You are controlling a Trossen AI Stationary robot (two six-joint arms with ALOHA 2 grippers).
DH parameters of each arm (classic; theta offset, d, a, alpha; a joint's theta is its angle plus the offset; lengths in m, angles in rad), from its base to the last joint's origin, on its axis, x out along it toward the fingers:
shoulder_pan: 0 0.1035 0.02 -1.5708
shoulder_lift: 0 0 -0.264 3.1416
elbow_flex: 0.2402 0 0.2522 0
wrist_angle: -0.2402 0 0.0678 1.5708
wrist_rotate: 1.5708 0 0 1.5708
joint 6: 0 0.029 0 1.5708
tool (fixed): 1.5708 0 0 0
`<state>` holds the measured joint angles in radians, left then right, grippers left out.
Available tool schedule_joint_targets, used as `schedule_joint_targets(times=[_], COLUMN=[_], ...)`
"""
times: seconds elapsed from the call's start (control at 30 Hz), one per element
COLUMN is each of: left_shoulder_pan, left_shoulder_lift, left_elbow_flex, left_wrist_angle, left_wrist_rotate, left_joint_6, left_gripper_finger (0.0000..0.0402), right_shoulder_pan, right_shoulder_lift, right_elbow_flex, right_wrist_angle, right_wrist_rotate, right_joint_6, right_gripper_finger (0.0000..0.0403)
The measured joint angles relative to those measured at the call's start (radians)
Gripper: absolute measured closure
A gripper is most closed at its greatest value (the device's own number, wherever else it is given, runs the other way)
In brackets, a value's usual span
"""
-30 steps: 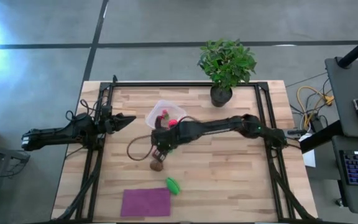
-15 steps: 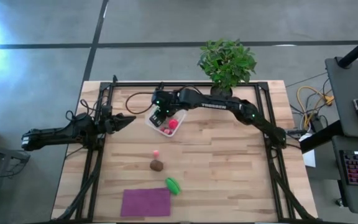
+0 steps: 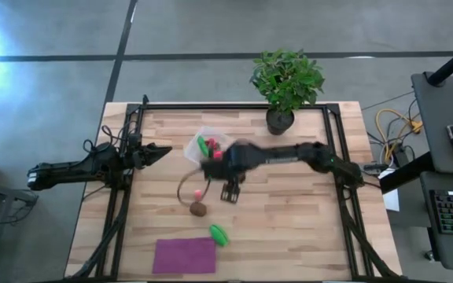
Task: Pick and placing Produce into tupperware
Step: Put the corn into the transparent bin
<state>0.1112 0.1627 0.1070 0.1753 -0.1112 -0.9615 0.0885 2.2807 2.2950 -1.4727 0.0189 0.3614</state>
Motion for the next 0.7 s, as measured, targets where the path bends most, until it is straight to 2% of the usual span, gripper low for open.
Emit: schedule_joint_targets(times=[0.2, 0.43, 0.7], left_shoulder_pan=[0.000, 0.000, 0.000], left_shoulder_lift=[-0.001, 0.000, 0.000], left_elbow_flex=[0.000, 0.000, 0.000], left_wrist_angle=[0.000, 0.000, 0.000], left_wrist_rotate=[0.000, 0.000, 0.000], left_joint_6=[0.000, 0.000, 0.000], left_gripper_finger=[0.0201, 0.0201, 0.0201], right_shoulder_pan=[0.130, 0.198, 0.235], right_shoulder_lift=[-0.013, -0.008, 0.012], right_elbow_flex=[-0.007, -0.050, -0.137], right_wrist_angle=[0.048, 0.163, 0.363], right_wrist_rotate=[-0.007, -0.023, -0.071], right_joint_6=[0.171, 0.363, 0.724], right_gripper_finger=[0.0144, 0.0088, 0.0090])
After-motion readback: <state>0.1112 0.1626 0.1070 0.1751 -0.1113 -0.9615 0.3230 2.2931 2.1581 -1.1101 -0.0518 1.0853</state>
